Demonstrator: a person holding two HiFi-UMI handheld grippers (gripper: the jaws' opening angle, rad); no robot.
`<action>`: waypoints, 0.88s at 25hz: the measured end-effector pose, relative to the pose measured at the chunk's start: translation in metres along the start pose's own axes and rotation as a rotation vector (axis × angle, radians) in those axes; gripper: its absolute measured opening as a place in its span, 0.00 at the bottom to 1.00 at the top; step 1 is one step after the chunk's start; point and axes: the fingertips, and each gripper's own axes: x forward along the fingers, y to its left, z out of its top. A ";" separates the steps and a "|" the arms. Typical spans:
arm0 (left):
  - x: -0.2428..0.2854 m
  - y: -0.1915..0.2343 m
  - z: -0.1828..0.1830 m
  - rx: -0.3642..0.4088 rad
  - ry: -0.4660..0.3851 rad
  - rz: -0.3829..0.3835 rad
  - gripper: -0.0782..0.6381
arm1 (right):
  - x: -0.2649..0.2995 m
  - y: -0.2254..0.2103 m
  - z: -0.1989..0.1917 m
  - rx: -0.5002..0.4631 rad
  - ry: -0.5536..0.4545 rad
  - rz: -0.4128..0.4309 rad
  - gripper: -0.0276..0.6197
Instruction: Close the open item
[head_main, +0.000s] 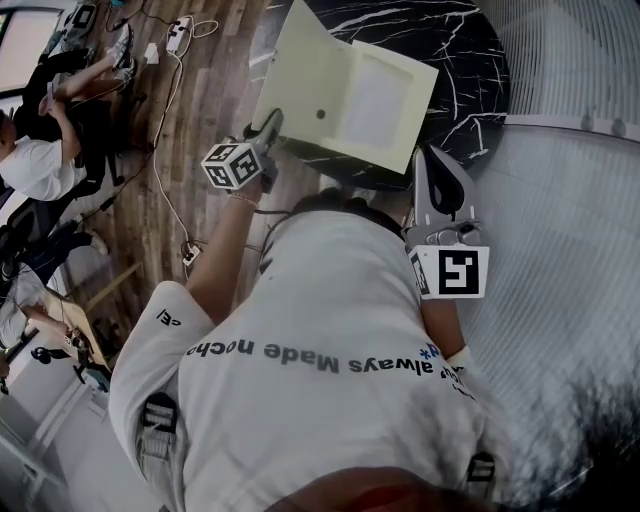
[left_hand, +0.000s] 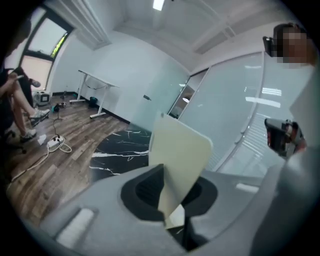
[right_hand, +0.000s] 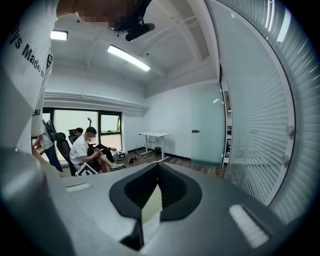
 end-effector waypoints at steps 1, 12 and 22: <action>0.001 -0.006 0.000 0.033 0.011 0.010 0.16 | 0.000 0.000 0.000 0.000 0.000 0.001 0.05; 0.030 -0.085 -0.025 0.481 0.180 0.099 0.17 | -0.007 -0.003 0.001 0.003 0.001 -0.008 0.05; 0.079 -0.150 -0.095 0.685 0.393 0.020 0.21 | -0.021 -0.012 -0.005 0.010 0.002 -0.032 0.05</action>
